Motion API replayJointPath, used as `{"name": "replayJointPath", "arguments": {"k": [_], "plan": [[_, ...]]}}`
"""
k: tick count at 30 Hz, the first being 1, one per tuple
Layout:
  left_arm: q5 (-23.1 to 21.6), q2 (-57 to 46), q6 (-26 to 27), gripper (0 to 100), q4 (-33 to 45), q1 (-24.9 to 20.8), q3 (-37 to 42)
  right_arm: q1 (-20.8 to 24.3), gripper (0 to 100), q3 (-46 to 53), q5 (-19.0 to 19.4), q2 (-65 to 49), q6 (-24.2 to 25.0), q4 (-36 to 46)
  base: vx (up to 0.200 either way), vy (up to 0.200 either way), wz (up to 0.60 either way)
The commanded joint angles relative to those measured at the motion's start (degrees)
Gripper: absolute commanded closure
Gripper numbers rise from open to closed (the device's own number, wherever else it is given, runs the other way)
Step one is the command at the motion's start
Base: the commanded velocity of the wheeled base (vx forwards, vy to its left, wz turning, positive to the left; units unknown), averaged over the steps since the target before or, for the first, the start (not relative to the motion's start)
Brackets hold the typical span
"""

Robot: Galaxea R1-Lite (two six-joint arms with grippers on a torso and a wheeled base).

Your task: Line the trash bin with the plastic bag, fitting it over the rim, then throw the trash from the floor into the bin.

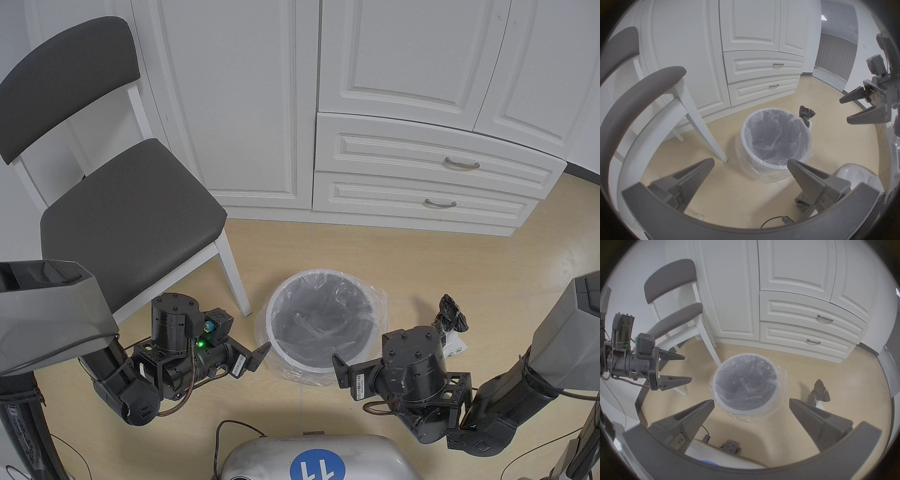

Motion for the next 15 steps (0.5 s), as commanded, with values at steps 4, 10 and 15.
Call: {"name": "replayJointPath", "arguments": {"k": [4,10,15], "plan": [[2.1,-0.9,0.2,0,-0.3,-1.3,0.3,-2.7,0,5.0,4.2,4.8,-1.2,-16.4,0.000,0.000,0.00],[6.5,0.0,0.3,0,-0.3,-2.6,0.7,-2.7,0,5.1,4.8,5.6,-1.9,-18.0,0.000,0.000,0.00],[9.0,1.9,2.3,0,-0.4,-2.5,0.3,-1.9,0,5.4,4.4,4.5,-2.4,-18.1,0.000,0.000,0.00]]}}
